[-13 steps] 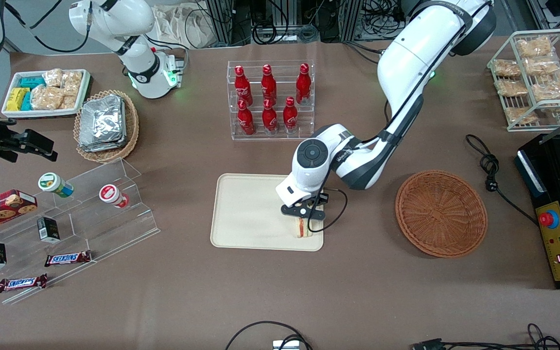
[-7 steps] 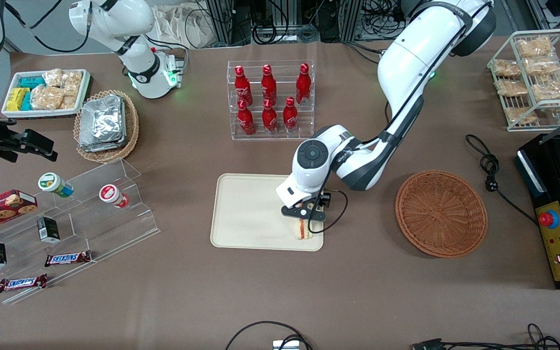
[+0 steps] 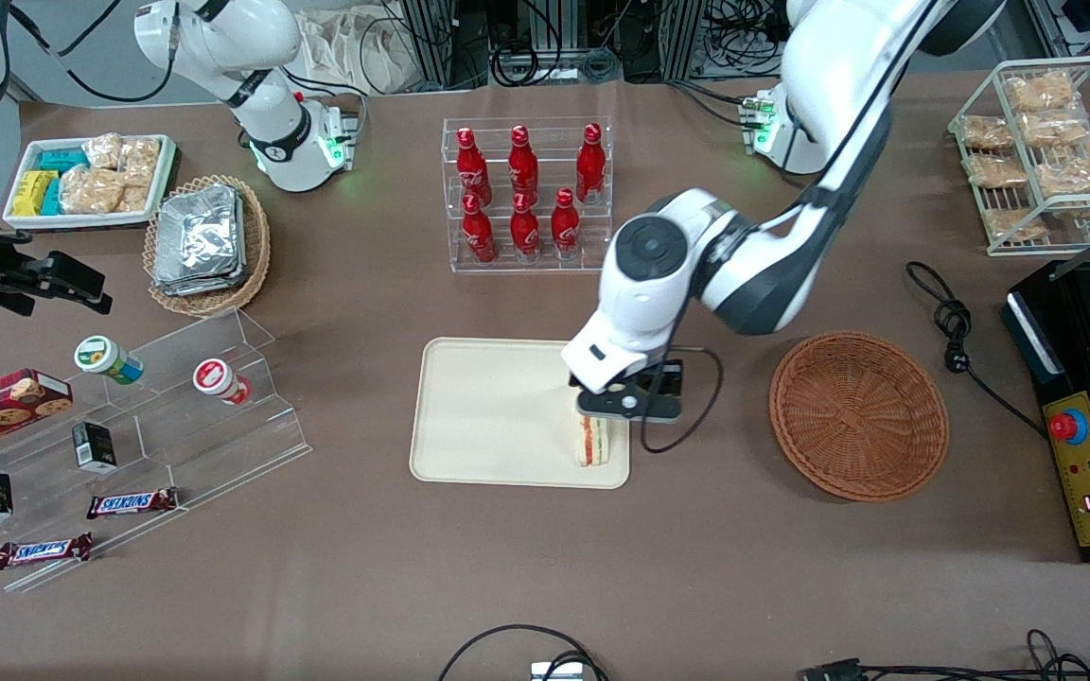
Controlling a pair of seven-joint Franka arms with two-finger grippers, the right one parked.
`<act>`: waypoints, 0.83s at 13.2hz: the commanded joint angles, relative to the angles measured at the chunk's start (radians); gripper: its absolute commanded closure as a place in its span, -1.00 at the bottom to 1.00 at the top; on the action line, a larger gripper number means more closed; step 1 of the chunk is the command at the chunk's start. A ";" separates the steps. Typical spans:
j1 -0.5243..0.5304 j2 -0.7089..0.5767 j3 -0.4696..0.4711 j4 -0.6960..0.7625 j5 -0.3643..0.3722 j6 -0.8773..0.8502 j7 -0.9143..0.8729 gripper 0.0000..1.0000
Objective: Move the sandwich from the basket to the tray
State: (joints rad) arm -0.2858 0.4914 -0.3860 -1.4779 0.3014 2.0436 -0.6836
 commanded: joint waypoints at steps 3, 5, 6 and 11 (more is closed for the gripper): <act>0.163 -0.187 -0.004 -0.030 -0.105 -0.182 0.143 -1.00; 0.264 -0.259 -0.004 -0.045 -0.171 -0.224 0.264 -1.00; 0.310 -0.302 -0.004 -0.077 -0.189 -0.223 0.307 -1.00; 0.355 -0.447 0.076 -0.160 -0.231 -0.288 0.361 -1.00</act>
State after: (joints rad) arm 0.0908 0.1243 -0.3697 -1.5803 0.1095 1.7912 -0.3537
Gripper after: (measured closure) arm 0.000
